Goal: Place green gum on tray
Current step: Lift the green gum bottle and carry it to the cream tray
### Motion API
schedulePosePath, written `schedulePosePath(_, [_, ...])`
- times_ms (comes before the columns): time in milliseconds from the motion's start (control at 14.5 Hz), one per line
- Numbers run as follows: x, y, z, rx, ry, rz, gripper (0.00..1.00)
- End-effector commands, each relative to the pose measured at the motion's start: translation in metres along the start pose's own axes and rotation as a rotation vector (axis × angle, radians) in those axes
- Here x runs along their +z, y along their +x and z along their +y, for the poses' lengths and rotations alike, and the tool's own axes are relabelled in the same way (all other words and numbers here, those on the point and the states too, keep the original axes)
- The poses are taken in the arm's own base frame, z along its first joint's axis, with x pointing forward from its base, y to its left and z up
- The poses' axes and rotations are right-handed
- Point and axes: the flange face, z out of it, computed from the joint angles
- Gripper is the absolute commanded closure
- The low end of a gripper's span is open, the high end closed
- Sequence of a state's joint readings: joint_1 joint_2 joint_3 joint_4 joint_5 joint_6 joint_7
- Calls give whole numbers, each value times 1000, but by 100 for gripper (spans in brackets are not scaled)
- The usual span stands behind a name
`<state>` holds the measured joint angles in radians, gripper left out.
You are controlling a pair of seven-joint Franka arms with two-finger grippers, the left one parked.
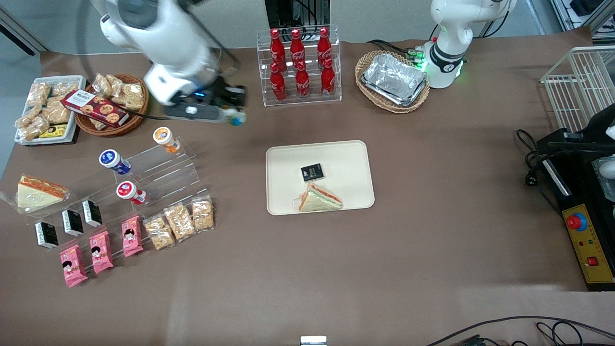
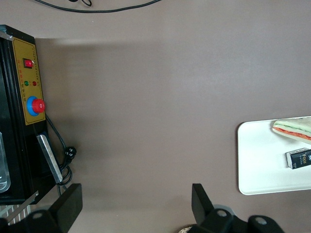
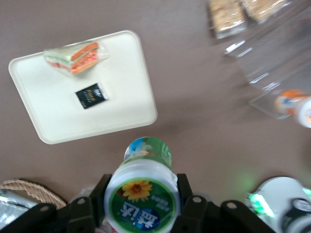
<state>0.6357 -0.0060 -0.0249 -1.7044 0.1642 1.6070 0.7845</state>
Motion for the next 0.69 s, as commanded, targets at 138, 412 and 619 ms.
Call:
schedulePosePath(138, [128,5,-53,66,14,26,69])
schedulePosePath(412, [227,-3,-47,81,45,85,70])
schedulePosePath(619, [284,-1,-56,71,18,87,71])
